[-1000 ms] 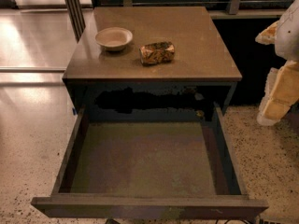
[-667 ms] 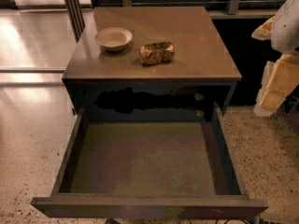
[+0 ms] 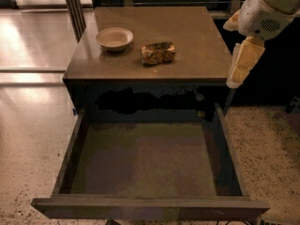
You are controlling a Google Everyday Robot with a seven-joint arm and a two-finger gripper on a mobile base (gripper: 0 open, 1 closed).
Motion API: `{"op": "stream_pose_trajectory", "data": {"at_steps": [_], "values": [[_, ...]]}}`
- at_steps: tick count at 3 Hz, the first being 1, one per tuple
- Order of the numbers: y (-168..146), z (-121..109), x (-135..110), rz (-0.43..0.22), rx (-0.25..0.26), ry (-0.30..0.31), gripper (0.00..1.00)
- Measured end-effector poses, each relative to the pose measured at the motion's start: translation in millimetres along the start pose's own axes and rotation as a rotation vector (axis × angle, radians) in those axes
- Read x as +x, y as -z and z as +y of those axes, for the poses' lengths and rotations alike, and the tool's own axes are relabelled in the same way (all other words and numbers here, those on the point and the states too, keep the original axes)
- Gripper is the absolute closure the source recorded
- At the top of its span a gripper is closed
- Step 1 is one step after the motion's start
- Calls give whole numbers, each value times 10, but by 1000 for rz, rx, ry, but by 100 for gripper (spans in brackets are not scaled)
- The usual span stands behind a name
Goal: Place orange can into top drawer
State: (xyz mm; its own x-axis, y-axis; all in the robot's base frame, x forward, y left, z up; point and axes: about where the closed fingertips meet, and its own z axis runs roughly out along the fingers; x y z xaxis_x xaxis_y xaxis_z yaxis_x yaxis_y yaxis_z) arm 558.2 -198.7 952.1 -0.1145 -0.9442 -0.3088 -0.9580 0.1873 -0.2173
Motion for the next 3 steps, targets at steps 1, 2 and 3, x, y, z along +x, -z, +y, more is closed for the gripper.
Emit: {"op": "stream_pose_trajectory", "data": {"at_steps": [1, 2, 3], "values": [[-10, -14, -16, -1, 0, 4, 0], [-130, -182, -207, -9, -1, 55, 0], [-391, -447, -615, -42, -12, 143, 0]]}}
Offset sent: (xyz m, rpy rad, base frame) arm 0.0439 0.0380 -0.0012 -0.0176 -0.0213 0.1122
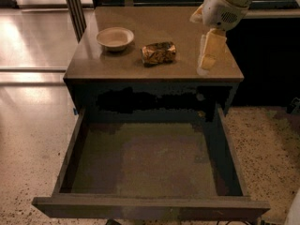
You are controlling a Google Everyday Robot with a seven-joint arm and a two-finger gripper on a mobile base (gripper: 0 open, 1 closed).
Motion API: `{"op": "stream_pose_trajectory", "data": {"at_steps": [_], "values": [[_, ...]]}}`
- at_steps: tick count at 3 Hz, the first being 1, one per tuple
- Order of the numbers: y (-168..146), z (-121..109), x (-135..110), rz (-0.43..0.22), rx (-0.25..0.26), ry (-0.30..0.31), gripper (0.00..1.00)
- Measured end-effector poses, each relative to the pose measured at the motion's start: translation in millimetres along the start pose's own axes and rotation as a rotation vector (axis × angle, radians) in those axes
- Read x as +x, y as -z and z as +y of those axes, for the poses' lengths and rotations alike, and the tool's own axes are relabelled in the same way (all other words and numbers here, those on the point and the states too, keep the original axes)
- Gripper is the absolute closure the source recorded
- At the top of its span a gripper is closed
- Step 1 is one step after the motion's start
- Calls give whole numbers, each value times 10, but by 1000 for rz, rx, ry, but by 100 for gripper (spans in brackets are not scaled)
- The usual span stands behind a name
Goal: Place orange can into top drawer
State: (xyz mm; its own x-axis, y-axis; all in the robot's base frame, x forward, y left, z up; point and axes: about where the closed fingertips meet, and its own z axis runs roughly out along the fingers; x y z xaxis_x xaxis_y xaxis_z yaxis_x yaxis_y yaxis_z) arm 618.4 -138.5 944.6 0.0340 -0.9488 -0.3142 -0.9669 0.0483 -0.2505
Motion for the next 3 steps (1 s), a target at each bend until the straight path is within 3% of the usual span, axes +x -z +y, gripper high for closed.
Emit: {"op": "stream_pose_trajectory", "data": {"at_steps": [1, 3], "values": [[-386, -492, -535, -61, 1, 91, 0], [-400, -549, -547, -61, 16, 92, 0]]}}
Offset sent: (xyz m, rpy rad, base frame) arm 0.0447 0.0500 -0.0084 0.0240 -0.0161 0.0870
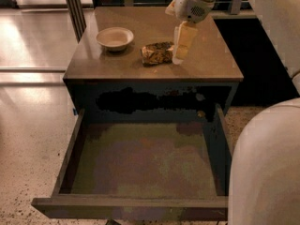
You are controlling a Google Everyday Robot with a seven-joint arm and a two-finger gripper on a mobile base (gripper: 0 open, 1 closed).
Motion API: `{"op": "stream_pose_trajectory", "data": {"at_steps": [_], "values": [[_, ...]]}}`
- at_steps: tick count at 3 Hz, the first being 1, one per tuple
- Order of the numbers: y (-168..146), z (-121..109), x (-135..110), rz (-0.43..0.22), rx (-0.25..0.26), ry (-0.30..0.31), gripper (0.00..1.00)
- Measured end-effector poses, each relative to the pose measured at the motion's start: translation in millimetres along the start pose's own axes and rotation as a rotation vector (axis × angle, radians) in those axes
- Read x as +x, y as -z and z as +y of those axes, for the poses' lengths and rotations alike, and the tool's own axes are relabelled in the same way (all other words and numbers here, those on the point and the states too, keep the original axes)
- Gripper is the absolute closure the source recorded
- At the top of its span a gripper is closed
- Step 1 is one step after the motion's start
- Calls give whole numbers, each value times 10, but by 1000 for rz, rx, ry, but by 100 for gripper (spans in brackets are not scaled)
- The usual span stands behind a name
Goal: Place orange can into top drawer
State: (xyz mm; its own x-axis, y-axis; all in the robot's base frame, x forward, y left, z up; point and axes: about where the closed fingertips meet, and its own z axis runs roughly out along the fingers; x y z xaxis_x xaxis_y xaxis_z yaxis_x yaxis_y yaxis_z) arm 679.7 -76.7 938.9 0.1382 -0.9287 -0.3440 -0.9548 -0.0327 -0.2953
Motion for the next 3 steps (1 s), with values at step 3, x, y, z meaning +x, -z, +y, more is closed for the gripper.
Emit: {"op": "stream_pose_trajectory", "data": {"at_steps": [3], "values": [[-983, -340, 49, -80, -115, -12, 0]]}}
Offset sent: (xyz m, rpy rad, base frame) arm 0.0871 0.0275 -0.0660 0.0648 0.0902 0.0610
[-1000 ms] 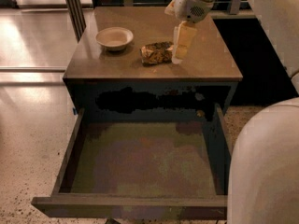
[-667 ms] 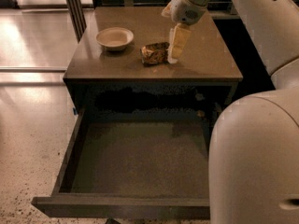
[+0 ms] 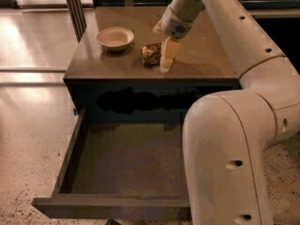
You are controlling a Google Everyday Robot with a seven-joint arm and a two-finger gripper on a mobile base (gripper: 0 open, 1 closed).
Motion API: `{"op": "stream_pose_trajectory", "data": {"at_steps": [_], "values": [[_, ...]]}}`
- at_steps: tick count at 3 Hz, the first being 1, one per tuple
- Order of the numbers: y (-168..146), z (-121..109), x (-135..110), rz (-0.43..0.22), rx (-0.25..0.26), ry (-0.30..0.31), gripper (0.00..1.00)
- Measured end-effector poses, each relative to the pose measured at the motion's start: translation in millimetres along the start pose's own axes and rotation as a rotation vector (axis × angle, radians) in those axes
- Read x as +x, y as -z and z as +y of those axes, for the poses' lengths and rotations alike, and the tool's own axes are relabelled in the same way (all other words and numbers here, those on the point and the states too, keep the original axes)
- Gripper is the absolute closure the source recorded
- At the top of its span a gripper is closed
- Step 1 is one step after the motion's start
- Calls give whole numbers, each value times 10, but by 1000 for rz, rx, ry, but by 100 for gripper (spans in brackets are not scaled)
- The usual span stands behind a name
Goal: Place orange can into top drawer
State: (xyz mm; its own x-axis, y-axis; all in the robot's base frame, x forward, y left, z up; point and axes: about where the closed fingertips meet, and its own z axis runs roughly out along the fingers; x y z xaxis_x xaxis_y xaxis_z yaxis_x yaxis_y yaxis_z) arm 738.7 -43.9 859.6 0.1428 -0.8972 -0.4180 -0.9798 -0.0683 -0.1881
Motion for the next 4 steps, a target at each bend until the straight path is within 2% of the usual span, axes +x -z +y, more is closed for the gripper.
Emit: {"op": "stream_pose_trajectory", "data": {"at_steps": [1, 2, 4], "values": [[-198, -3, 20, -16, -43, -10, 0], [-256, -58, 3, -25, -32, -11, 3], [-256, -58, 3, -25, -32, -11, 53]]}}
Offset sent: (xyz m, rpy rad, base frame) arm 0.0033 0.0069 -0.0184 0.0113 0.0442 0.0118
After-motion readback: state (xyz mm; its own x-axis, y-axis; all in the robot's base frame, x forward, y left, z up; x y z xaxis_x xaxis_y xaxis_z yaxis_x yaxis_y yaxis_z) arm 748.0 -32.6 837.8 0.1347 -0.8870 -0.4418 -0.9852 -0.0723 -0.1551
